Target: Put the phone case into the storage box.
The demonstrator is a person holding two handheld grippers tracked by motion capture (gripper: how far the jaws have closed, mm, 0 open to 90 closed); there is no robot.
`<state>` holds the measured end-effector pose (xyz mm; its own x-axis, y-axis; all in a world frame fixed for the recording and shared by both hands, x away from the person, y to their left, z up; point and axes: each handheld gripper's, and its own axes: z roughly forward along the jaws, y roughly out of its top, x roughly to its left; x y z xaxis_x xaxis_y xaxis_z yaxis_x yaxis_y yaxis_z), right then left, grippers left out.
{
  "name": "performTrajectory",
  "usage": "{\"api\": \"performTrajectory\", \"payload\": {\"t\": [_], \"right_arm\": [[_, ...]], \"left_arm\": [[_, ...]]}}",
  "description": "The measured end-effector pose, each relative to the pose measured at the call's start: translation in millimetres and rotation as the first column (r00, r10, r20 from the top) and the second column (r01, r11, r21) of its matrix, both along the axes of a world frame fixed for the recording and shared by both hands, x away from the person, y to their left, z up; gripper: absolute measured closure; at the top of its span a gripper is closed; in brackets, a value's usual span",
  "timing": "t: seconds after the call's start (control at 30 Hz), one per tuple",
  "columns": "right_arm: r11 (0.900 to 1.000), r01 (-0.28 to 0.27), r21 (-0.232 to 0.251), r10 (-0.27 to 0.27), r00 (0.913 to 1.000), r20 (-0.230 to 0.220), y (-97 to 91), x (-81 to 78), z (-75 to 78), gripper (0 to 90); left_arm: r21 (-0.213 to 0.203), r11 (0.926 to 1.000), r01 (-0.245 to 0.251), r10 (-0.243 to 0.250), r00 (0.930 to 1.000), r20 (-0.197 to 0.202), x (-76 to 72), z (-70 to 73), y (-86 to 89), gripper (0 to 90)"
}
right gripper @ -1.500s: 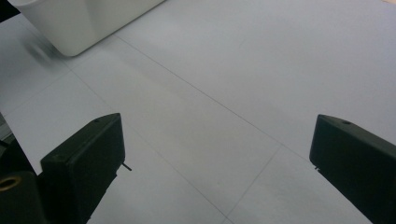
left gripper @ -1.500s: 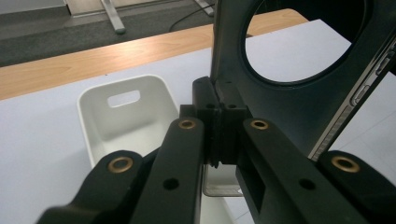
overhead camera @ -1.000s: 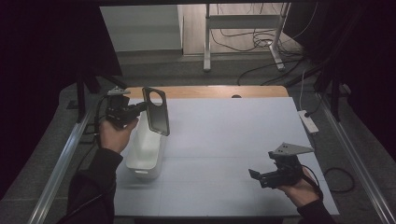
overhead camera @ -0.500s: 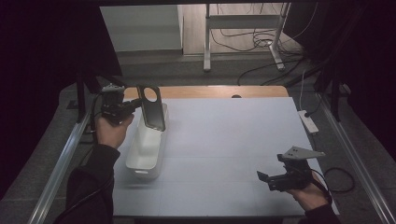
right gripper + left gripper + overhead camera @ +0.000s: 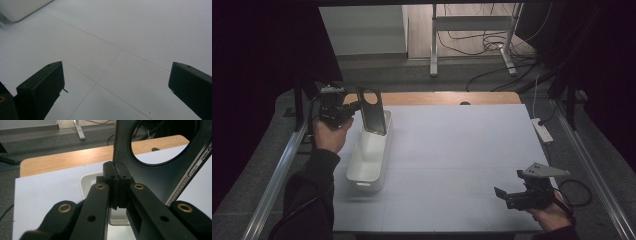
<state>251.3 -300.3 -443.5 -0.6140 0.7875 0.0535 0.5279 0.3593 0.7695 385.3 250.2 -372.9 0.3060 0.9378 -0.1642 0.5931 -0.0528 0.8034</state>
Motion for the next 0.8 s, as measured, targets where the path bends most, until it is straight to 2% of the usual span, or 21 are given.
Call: {"api": "performTrajectory", "payload": {"t": [0.37, 0.8], "right_arm": [[0.9987, 0.042, 0.027, -0.042, 0.9991, 0.001, -9.7, -12.6, -1.8, 0.1], [0.9975, 0.062, 0.033, -0.062, 0.9981, 0.001, -14.6, -19.7, -5.6, 0.0]], "left_arm": [[0.01, 0.9995, -0.031, 0.031, 0.9995, -0.003, 11.5, -7.6, 2.6, 89.3], [0.016, 0.9981, -0.059, 0.059, 0.9983, -0.005, 24.7, -13.3, 1.2, 89.2]]}}
